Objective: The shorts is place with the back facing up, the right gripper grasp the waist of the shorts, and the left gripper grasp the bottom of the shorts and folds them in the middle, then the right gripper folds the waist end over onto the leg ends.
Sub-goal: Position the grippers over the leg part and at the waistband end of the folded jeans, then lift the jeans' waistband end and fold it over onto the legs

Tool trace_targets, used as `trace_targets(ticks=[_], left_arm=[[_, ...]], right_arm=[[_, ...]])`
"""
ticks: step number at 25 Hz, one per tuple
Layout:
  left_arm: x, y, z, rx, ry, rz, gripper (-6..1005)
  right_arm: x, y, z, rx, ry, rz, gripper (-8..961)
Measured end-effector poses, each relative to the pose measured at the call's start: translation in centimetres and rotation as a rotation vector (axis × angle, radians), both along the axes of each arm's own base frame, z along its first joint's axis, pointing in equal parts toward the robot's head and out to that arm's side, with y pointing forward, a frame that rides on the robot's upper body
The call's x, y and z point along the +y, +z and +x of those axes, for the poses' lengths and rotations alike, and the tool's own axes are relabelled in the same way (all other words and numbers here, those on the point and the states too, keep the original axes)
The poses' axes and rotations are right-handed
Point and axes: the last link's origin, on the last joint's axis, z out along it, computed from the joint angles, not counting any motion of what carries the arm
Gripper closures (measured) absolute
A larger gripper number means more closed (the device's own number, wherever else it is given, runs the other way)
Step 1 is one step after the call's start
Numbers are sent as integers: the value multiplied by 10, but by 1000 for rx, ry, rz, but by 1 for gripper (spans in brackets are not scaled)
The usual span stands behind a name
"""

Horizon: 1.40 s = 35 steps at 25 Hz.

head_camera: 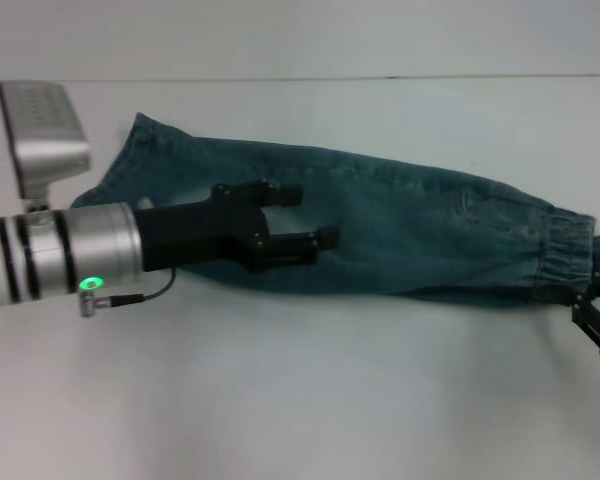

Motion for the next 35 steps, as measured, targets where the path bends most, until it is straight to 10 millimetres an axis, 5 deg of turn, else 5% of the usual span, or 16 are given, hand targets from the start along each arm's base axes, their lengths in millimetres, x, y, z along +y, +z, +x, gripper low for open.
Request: trace_targets(ticks=[6, 13, 22, 27, 35], left_arm=[[14, -21, -6, 67, 40, 73, 222], [29, -50, -7, 147, 95, 127, 512], [22, -80, 10, 174, 40, 70, 866], [10, -87, 16, 123, 21, 32, 940], [-3, -90, 13, 61, 37, 17, 989]], right_arm=[[-11, 17, -3, 36, 0, -12, 896], [-21, 34, -11, 81, 26, -20, 897], [-25, 62, -23, 199, 49, 63, 897], [-5, 75, -37, 269, 73, 123, 898], [57, 67, -76, 304, 149, 95, 898]])
